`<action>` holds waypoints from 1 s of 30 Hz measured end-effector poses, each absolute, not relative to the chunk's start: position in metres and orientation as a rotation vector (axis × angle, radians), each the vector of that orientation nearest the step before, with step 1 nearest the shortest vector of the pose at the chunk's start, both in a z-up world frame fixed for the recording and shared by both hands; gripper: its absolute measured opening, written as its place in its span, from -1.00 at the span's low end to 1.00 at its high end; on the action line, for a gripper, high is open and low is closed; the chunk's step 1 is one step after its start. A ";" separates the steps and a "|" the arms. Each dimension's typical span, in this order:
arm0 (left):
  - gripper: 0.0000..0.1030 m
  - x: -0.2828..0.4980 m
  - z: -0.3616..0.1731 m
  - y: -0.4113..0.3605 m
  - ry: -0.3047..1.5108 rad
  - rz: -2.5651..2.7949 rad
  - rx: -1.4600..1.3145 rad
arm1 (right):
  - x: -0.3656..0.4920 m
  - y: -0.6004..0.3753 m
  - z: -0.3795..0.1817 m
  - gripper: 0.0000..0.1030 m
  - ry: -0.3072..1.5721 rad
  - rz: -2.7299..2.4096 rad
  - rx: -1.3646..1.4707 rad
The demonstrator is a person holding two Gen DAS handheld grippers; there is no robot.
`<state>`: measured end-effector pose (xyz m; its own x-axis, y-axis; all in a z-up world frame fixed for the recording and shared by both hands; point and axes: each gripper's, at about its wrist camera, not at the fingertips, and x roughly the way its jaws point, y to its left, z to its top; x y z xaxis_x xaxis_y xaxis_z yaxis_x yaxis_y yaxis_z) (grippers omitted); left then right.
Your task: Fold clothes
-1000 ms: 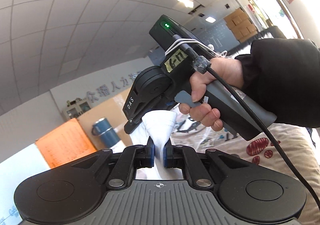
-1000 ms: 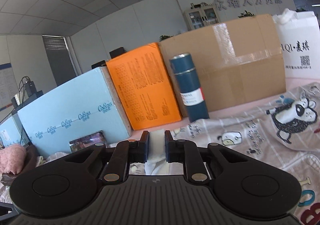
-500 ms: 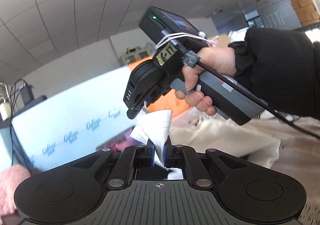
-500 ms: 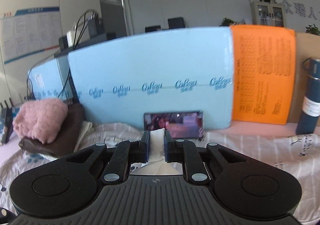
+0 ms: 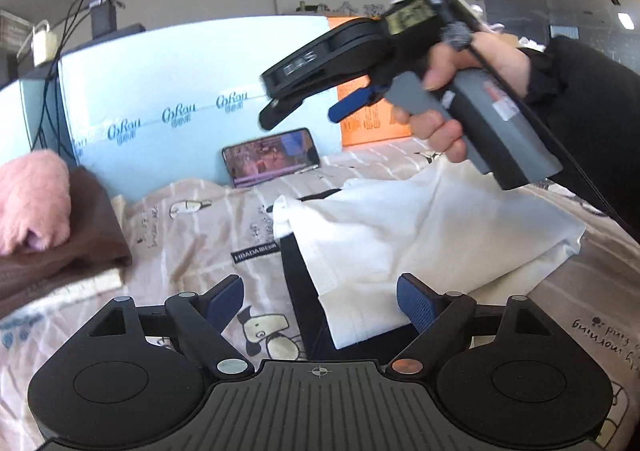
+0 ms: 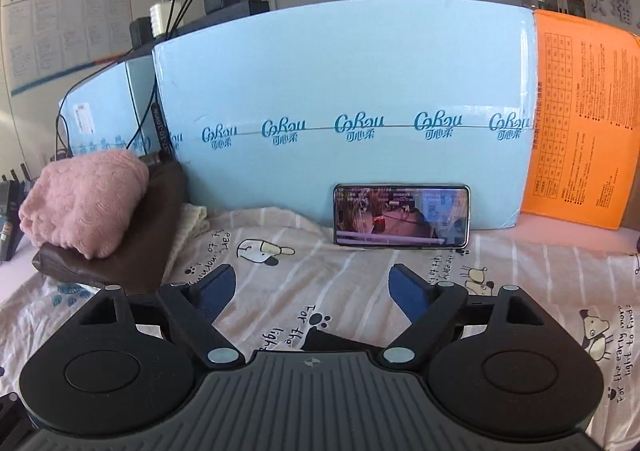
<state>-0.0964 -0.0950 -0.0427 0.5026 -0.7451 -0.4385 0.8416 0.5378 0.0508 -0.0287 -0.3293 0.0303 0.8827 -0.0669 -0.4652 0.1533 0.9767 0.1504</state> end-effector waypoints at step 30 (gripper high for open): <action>-0.81 0.094 -0.056 -0.194 0.708 -1.137 -0.050 | -0.182 -0.467 -0.051 0.62 0.318 -0.382 0.729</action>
<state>0.0942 -0.1936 -0.0558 0.2291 -0.8414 -0.4894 0.8107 0.4432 -0.3824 -0.1819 -0.4672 -0.0513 0.8845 -0.2254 -0.4085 0.4426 0.6825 0.5816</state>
